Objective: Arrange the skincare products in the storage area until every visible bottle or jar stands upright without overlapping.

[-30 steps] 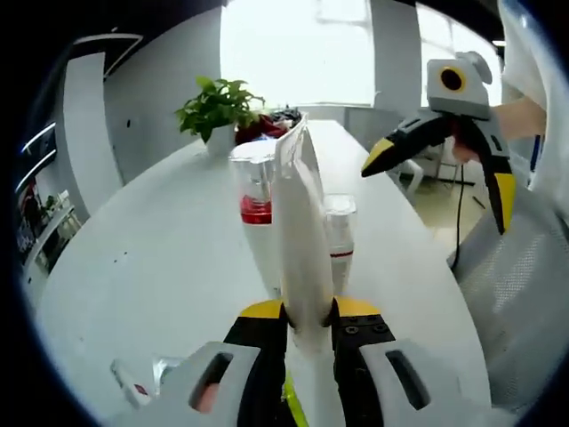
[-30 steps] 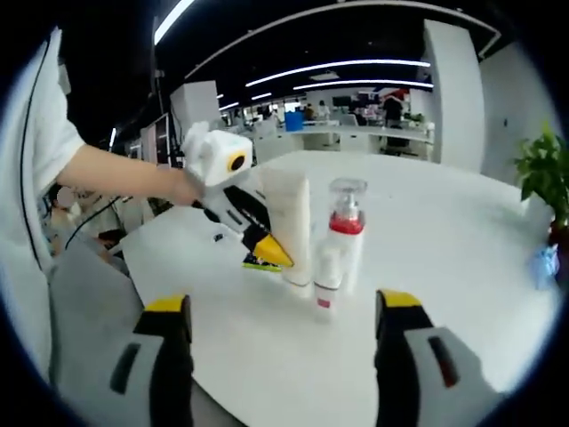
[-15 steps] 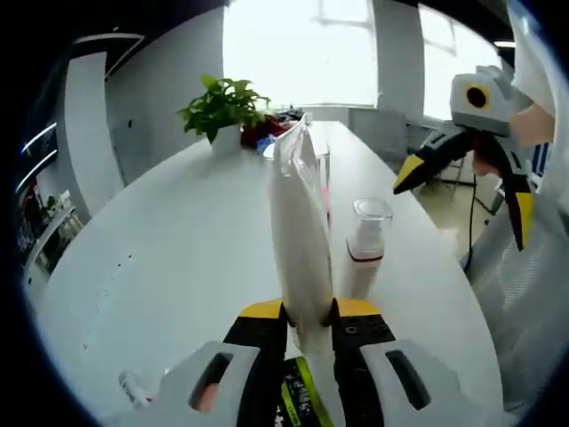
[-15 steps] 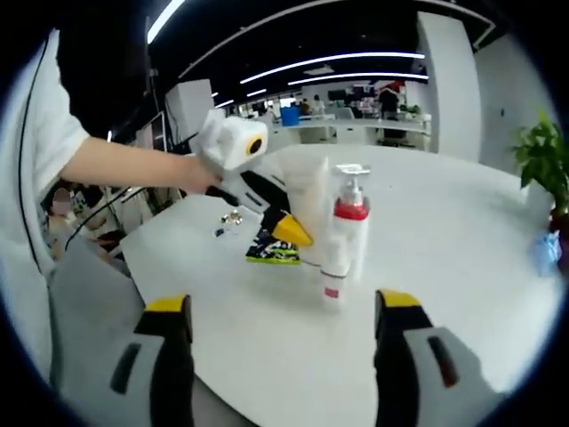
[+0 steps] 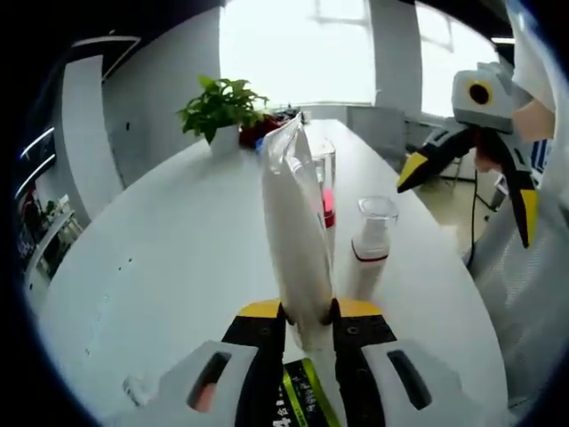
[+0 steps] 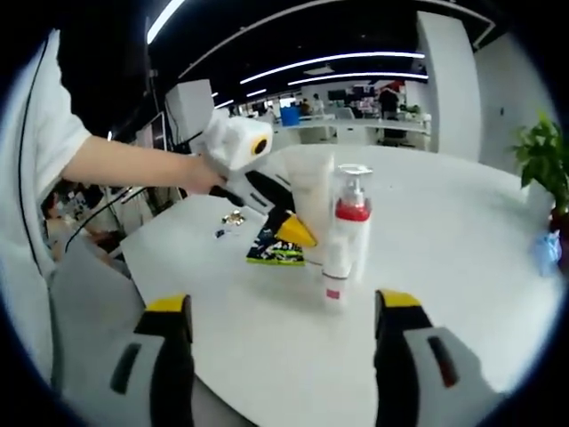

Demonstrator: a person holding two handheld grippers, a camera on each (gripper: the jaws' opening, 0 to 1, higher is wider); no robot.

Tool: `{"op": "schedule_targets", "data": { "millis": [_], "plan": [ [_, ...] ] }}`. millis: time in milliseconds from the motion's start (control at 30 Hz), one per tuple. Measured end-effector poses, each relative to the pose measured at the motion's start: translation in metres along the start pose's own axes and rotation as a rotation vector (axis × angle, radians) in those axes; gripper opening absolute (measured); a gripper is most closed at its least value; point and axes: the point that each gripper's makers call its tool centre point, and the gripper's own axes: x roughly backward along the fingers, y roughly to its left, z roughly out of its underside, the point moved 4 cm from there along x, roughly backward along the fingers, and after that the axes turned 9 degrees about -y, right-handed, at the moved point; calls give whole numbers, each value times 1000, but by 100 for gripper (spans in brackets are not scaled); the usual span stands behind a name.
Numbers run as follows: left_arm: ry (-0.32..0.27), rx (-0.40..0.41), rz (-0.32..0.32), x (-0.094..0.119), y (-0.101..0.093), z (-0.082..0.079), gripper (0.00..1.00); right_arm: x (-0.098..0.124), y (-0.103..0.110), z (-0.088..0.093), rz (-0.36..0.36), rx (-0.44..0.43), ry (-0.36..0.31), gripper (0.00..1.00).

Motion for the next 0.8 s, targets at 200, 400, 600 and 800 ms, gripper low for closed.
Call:
{"op": "schedule_targets", "data": {
  "millis": [200, 400, 600, 800],
  "plan": [
    [18, 6, 10, -2, -1, 5, 19, 1, 0, 0, 1, 0, -1, 85],
    [46, 14, 7, -2, -3, 13, 25, 3, 0, 1, 7, -6, 0, 85],
    [38, 48, -27, 2, -4, 10, 36, 4, 2, -1, 2, -1, 0, 86],
    [66, 119, -82, 12, -9, 13, 49, 6, 4, -4, 6, 8, -2, 86]
  ]
}}
